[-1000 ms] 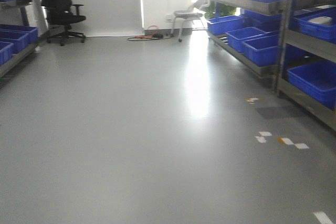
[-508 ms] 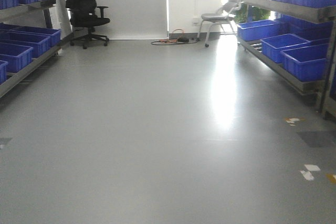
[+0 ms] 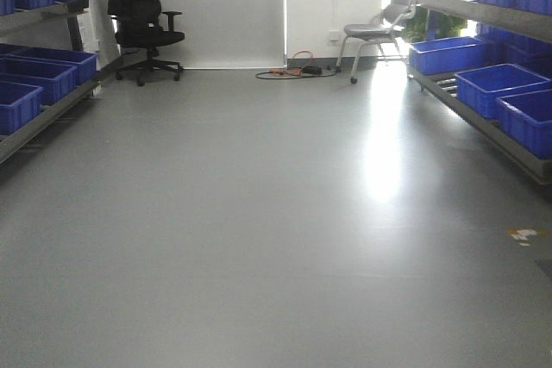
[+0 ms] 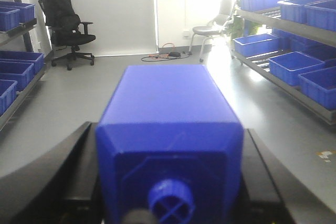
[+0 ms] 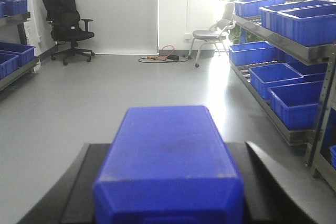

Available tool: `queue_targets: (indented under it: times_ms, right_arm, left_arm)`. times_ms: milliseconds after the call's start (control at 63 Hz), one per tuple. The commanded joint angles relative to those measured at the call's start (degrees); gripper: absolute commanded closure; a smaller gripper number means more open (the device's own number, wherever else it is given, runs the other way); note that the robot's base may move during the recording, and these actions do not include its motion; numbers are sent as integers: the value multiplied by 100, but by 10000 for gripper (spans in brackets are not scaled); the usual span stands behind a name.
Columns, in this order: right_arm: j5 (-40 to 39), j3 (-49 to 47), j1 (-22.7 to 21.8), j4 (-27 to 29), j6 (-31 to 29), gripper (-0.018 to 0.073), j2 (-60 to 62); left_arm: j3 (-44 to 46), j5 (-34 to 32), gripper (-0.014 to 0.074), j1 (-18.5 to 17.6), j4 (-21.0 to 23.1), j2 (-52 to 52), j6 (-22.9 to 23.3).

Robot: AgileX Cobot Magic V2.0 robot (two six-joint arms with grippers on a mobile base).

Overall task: Pick and sort blue part to right shelf
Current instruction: 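Drive forward down the aisle between the bin shelves, then turn the base toward the shelf of blue bins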

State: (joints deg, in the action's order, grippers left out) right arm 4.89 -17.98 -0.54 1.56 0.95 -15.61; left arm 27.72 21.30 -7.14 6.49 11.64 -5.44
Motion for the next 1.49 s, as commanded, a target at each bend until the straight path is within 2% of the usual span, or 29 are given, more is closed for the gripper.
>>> queue_targets:
  times_ms: [0, 1476]
  right_arm:
    - [-520, -181, -39, 10, -35, 125, -49]
    - [-520, -181, -39, 10, -35, 125, -49]
  left_arm:
    - [180, -515, 212, -4, 18, 63, -15]
    - [180, -515, 212, -4, 18, 63, -15]
